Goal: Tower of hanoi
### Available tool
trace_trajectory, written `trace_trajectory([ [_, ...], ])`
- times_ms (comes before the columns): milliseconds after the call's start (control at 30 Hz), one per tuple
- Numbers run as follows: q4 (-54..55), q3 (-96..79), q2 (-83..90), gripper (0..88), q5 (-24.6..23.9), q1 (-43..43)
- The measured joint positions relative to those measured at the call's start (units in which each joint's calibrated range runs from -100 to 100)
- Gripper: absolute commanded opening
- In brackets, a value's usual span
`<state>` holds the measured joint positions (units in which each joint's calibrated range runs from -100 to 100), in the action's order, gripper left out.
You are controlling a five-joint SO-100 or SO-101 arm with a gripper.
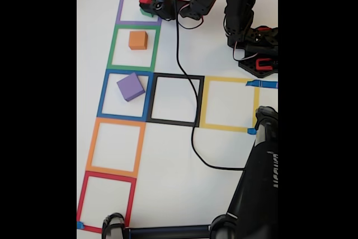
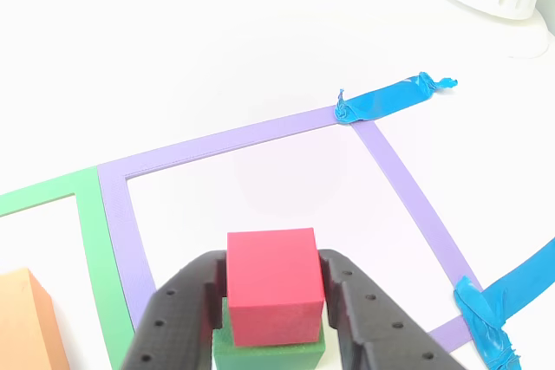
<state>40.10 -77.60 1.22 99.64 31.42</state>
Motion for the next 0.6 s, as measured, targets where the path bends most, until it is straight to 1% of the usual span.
trace_trajectory([
  [167,0.7,0.0,-0.3,5.0,0.0,0.1],
  [333,1.3,0.0,-0.8,10.2,0.0,0.0],
  [600,1.9,0.0,-1.0,13.9,0.0,-0.2],
])
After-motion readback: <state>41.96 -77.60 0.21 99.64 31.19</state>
